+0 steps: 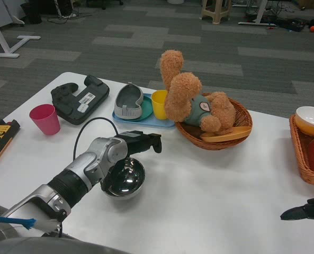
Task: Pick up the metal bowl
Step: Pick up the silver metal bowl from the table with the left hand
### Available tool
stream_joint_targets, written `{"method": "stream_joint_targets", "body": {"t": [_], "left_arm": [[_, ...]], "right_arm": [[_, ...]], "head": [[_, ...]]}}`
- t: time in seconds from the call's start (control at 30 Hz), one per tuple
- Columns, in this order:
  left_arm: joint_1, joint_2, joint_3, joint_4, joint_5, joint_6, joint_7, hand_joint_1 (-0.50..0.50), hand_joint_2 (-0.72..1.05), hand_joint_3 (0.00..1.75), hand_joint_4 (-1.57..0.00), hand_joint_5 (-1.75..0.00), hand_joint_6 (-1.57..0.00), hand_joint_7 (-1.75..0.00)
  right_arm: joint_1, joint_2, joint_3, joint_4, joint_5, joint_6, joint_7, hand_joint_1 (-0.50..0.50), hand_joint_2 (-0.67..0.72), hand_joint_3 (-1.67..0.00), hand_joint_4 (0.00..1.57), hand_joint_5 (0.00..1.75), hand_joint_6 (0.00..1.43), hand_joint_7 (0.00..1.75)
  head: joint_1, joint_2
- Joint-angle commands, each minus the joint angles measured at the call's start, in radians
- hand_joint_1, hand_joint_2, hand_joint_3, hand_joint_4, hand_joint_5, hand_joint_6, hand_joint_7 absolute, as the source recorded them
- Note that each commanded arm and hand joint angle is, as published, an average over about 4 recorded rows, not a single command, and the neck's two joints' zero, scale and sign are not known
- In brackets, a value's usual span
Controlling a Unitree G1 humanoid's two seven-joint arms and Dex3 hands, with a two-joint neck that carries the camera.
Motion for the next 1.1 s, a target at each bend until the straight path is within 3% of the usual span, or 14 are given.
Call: {"method": "stream_joint_targets", "body": {"t": [0.03,0.1,0.23,0.33,0.47,0.7,0.9,1.03,1.1], "left_arm": [[0.02,0.005,-0.004,-0.014,0.011,-0.001,-0.017,-0.5,0.45,0.04,0.0,-1.44,0.0,-1.05],[0.021,0.006,-0.009,-0.02,0.024,-0.001,-0.032,-0.5,0.38,0.04,0.0,-1.36,0.0,-1.01],[0.032,0.01,-0.016,-0.041,0.055,0.002,-0.067,-0.5,0.18,0.09,0.0,-0.85,0.0,-0.91],[0.055,0.021,-0.031,-0.081,0.106,0.007,-0.122,-0.5,0.07,0.09,0.0,-0.72,0.0,-0.91],[0.074,0.024,-0.035,-0.103,0.126,0.008,-0.147,-0.5,0.01,0.04,0.0,-0.72,0.0,-0.87],[0.117,0.02,-0.02,-0.134,0.162,0.009,-0.165,-0.5,-0.02,0.09,0.0,-0.72,0.0,-0.8],[0.124,-0.016,0.018,-0.105,0.247,-0.03,-0.159,-0.5,0.16,0.09,0.0,-0.82,0.0,-0.7],[0.13,-0.04,0.041,-0.05,0.28,-0.072,-0.125,-0.5,0.25,0.07,0.0,-0.9,0.0,-0.7],[0.14,-0.045,0.047,-0.024,0.298,-0.1,-0.066,-0.5,0.36,0.02,0.0,-0.95,0.0,-0.7]], "right_arm": [[0.019,-0.006,-0.002,0.001,0.006,-0.01,-0.002,0.19,0.72,0.0,0.11,0.29,0.0,0.35],[0.022,-0.006,-0.003,0.0,0.006,-0.01,-0.002,0.18,0.72,0.0,0.11,0.29,0.0,0.35],[0.025,-0.006,-0.004,-0.001,0.006,-0.01,-0.002,0.18,0.72,0.0,0.11,0.29,0.0,0.35],[0.028,-0.006,-0.005,-0.003,0.006,-0.01,-0.002,0.19,0.72,0.0,0.11,0.27,0.0,0.35],[0.028,-0.007,-0.005,-0.004,0.006,-0.01,-0.002,0.18,0.72,0.0,0.11,0.27,0.0,0.28],[0.028,-0.009,-0.006,-0.004,0.007,-0.01,-0.002,0.2,0.72,0.0,0.11,0.29,0.0,0.35],[0.028,-0.009,-0.005,-0.001,0.008,-0.01,-0.002,0.17,0.72,0.0,0.11,0.29,0.0,0.33],[0.028,-0.009,-0.007,-0.001,0.01,-0.012,-0.003,0.18,0.72,0.0,0.11,0.29,0.0,0.33],[0.028,-0.009,-0.008,-0.001,0.011,-0.014,-0.004,0.19,0.72,0.0,0.11,0.29,0.0,0.35]], "head": [[-0.002,-0.003],[-0.003,-0.004],[-0.002,-0.004],[-0.001,-0.003],[0.004,-0.005],[0.009,-0.008],[0.006,-0.011],[0.001,-0.009],[0.003,-0.007]]}}
